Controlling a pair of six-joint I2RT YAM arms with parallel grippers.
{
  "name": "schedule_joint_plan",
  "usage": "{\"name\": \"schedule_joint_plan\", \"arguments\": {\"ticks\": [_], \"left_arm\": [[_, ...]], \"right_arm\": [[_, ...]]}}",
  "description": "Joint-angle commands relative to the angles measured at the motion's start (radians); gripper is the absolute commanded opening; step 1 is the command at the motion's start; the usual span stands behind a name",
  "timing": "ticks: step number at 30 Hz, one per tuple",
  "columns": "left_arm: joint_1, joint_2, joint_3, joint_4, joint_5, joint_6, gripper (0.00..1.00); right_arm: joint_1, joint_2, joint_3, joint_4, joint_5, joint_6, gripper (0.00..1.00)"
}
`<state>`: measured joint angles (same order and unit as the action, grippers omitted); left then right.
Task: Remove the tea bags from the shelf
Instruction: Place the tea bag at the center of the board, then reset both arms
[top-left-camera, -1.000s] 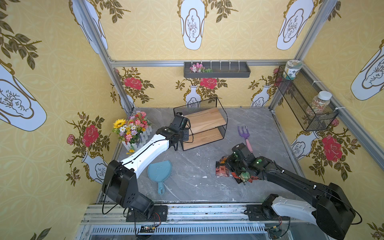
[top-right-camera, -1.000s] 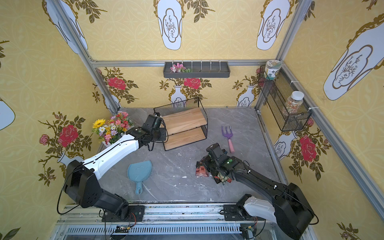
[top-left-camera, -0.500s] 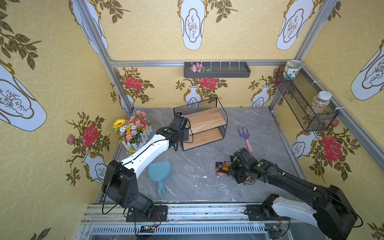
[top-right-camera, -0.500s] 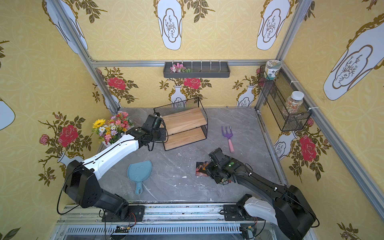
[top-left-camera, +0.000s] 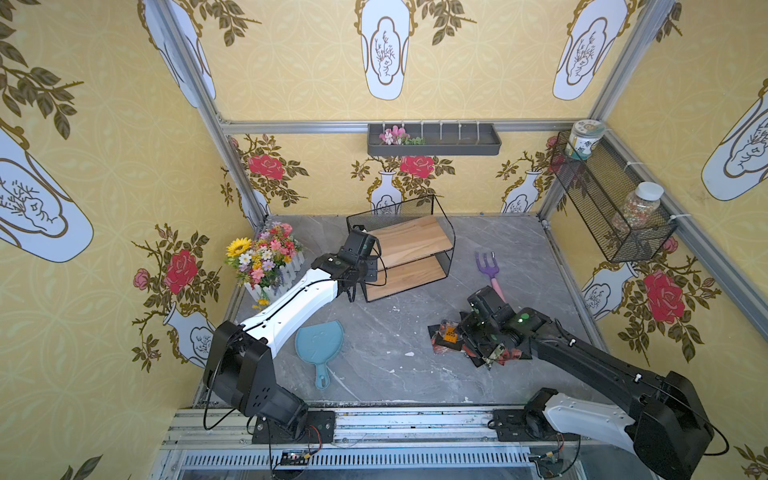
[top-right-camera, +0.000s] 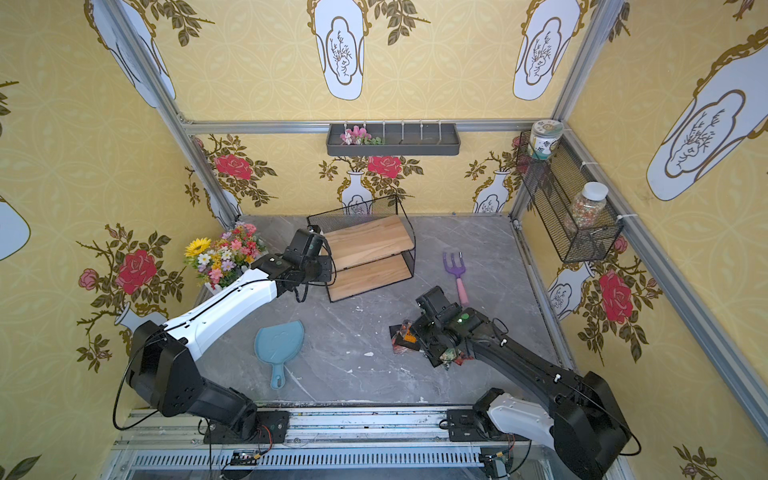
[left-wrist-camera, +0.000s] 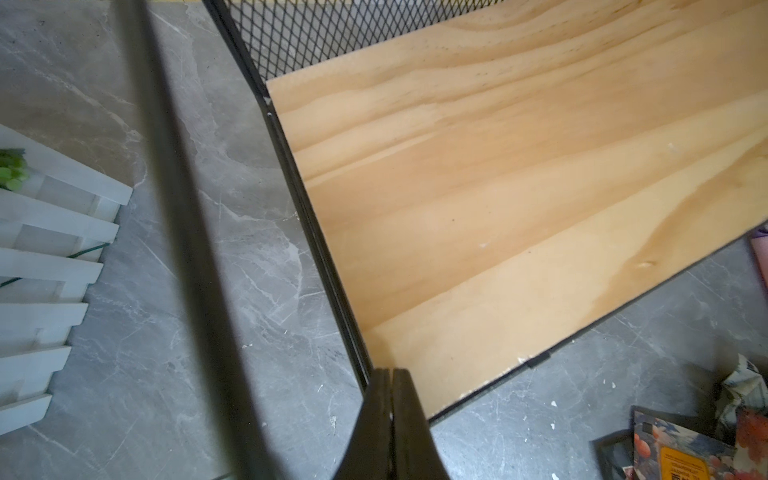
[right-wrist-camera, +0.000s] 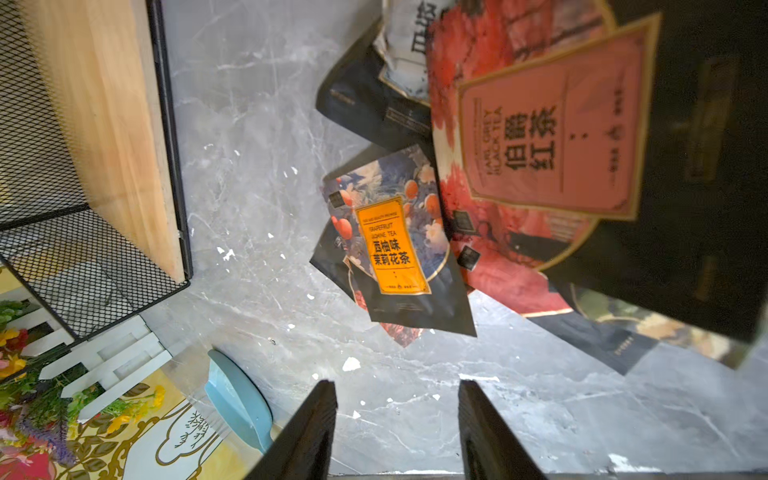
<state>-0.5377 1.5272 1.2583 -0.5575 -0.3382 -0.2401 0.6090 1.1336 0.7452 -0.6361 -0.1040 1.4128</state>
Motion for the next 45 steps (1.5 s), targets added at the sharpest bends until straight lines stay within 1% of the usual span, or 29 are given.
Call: {"name": "schedule_joint_plan", "arguments": {"ticks": [1, 4, 8, 9, 10, 11, 12, 15, 16, 20, 24, 26, 27, 28, 30, 32, 33, 34, 35, 36, 37, 38, 39, 41, 43, 45], "left_arm": [[-0.001, -0.006, 0.015, -0.036, -0.009, 0.010, 0.16], [-0.001, -0.017, 0.033, -0.038, -0.030, 0.004, 0.38], [-0.001, -0.029, 0.058, -0.048, -0.058, -0.028, 0.63], [-0.001, -0.036, 0.062, -0.051, -0.068, -0.042, 0.70], [-0.002, -0.045, 0.062, -0.052, -0.075, -0.055, 0.76], [-0.002, -0.057, 0.059, -0.051, -0.077, -0.070, 0.87], [-0.003, -0.070, 0.054, -0.051, -0.081, -0.086, 1.00], [-0.011, -0.125, 0.027, -0.049, -0.097, -0.129, 1.00], [-0.014, -0.149, 0.013, -0.049, -0.110, -0.146, 1.00], [-0.016, -0.286, -0.075, -0.042, -0.179, -0.261, 1.00], [-0.016, -0.470, -0.212, 0.004, -0.185, -0.368, 1.00], [-0.016, -0.581, -0.310, 0.033, -0.199, -0.441, 1.00], [-0.016, -0.620, -0.342, 0.035, -0.210, -0.464, 1.00], [-0.016, -0.652, -0.383, 0.030, -0.228, -0.498, 1.00], [-0.015, -0.668, -0.436, -0.038, -0.304, -0.620, 1.00], [-0.008, -0.606, -0.460, -0.151, -0.450, -0.782, 1.00], [0.005, -0.569, -0.465, -0.177, -0.498, -0.813, 1.00], [0.033, -0.532, -0.481, -0.144, -0.512, -0.772, 1.00], [0.071, -0.508, -0.515, -0.032, -0.490, -0.641, 1.00], [0.129, -0.498, -0.553, 0.095, -0.446, -0.520, 1.00], [0.184, -0.492, -0.610, 0.250, -0.374, -0.332, 1.00], [0.232, -0.486, -0.667, 0.398, -0.332, -0.244, 1.00], [0.275, -0.481, -0.699, 0.481, -0.327, -0.247, 1.00], [0.373, -0.457, -0.771, 0.673, -0.241, -0.186, 1.00], [0.405, -0.397, -0.817, 0.850, -0.207, -0.069, 1.00], [0.407, -0.323, -0.851, 0.995, -0.193, 0.046, 1.00]], "right_arm": [[0.001, 0.001, 0.082, -0.127, 0.091, -0.089, 0.58], [-0.001, 0.014, 0.186, -0.209, 0.164, -0.173, 0.64], [-0.028, 0.058, 0.317, -0.319, 0.236, -0.289, 0.73], [-0.040, 0.066, 0.346, -0.347, 0.247, -0.315, 0.85], [-0.052, 0.070, 0.369, -0.366, 0.255, -0.338, 1.00], [-0.068, 0.070, 0.394, -0.386, 0.259, -0.363, 0.97], [-0.086, 0.069, 0.411, -0.399, 0.259, -0.389, 0.97], [-0.154, 0.058, 0.447, -0.428, 0.258, -0.454, 0.97], [-0.192, 0.050, 0.455, -0.436, 0.253, -0.481, 0.97], [-0.313, 0.008, 0.486, -0.413, 0.258, -0.581, 0.97], [-0.326, 0.006, 0.572, -0.406, 0.411, -0.664, 0.97], [-0.337, 0.039, 0.618, -0.442, 0.504, -0.660, 0.97], [-0.349, 0.052, 0.621, -0.432, 0.516, -0.665, 0.97], [-0.382, 0.059, 0.607, -0.398, 0.511, -0.696, 0.97], [-0.473, 0.061, 0.531, -0.296, 0.415, -0.763, 0.97], [-0.587, 0.051, 0.392, -0.116, 0.267, -0.824, 0.97], [-0.615, 0.042, 0.314, -0.024, 0.233, -0.852, 0.97], [-0.625, 0.030, 0.241, 0.073, 0.255, -0.882, 0.97], [-0.625, 0.018, 0.181, 0.174, 0.299, -0.902, 0.97], [-0.626, 0.012, 0.116, 0.263, 0.335, -0.913, 0.97], [-0.626, 0.009, 0.049, 0.373, 0.370, -0.932, 0.97], [-0.627, 0.020, -0.004, 0.466, 0.400, -0.947, 0.97], [-0.627, 0.036, -0.029, 0.526, 0.416, -0.962, 0.97], [-0.626, 0.111, -0.055, 0.603, 0.425, -1.014, 0.97], [-0.627, 0.202, -0.043, 0.610, 0.414, -1.049, 0.97], [-0.621, 0.266, -0.049, 0.648, 0.406, -1.088, 0.97]]}}
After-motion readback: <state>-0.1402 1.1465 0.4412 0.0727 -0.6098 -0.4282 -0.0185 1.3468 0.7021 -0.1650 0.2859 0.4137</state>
